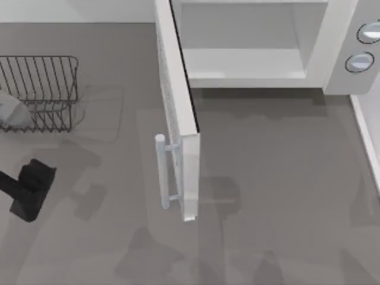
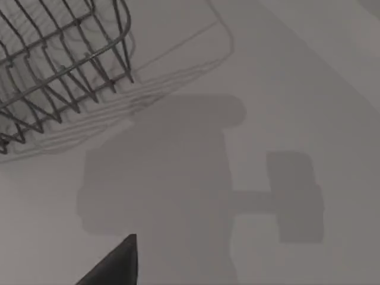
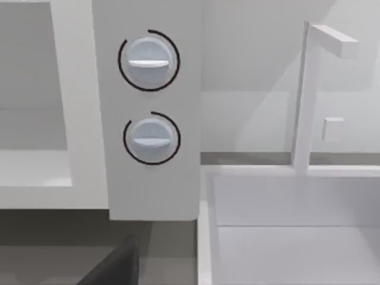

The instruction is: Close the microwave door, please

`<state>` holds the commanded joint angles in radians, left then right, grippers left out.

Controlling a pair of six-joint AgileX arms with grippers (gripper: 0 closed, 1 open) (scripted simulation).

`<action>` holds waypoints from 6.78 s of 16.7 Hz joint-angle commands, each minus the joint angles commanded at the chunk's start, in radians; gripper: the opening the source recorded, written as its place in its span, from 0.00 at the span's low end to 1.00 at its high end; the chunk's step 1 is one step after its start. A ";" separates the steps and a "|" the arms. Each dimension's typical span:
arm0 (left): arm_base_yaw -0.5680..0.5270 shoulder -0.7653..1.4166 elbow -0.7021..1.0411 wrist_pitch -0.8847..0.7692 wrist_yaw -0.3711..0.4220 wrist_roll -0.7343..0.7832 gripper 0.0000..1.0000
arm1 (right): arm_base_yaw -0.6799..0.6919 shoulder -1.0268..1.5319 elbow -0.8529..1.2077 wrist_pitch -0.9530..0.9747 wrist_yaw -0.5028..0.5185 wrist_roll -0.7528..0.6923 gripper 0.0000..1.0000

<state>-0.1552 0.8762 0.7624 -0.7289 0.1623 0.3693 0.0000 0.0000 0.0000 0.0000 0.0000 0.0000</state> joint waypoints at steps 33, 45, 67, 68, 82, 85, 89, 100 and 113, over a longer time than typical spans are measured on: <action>-0.322 0.932 0.993 -0.453 0.259 0.500 1.00 | 0.000 0.000 0.000 0.000 0.000 0.000 1.00; -0.330 0.932 0.971 -0.431 0.257 0.492 0.47 | 0.000 0.000 0.000 0.000 0.000 0.000 1.00; -0.377 0.964 1.010 -0.418 0.240 0.443 0.00 | 0.000 0.000 0.000 0.000 0.000 0.000 1.00; -0.377 0.964 1.010 -0.418 0.240 0.443 0.00 | 0.000 0.000 0.000 0.000 0.000 0.000 1.00; -0.424 1.001 1.058 -0.410 0.224 0.390 0.00 | 0.000 0.000 0.000 0.000 0.000 0.000 1.00; -0.449 1.026 1.087 -0.409 0.214 0.364 0.00 | 0.000 0.000 0.000 0.000 0.000 0.000 1.00; -0.459 1.033 1.099 -0.406 0.211 0.354 0.00 | 0.000 0.000 0.000 0.000 0.000 0.000 1.00; -0.491 1.070 1.150 -0.407 0.197 0.315 0.00 | 0.000 0.000 0.000 0.000 0.000 0.000 1.00; -0.532 1.119 1.219 -0.413 0.182 0.276 0.00 | 0.000 0.000 0.000 0.000 0.000 0.000 1.00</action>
<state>-0.6869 1.9956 1.9812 -1.1422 0.3441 0.6457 0.0000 0.0000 0.0000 0.0000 0.0000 0.0000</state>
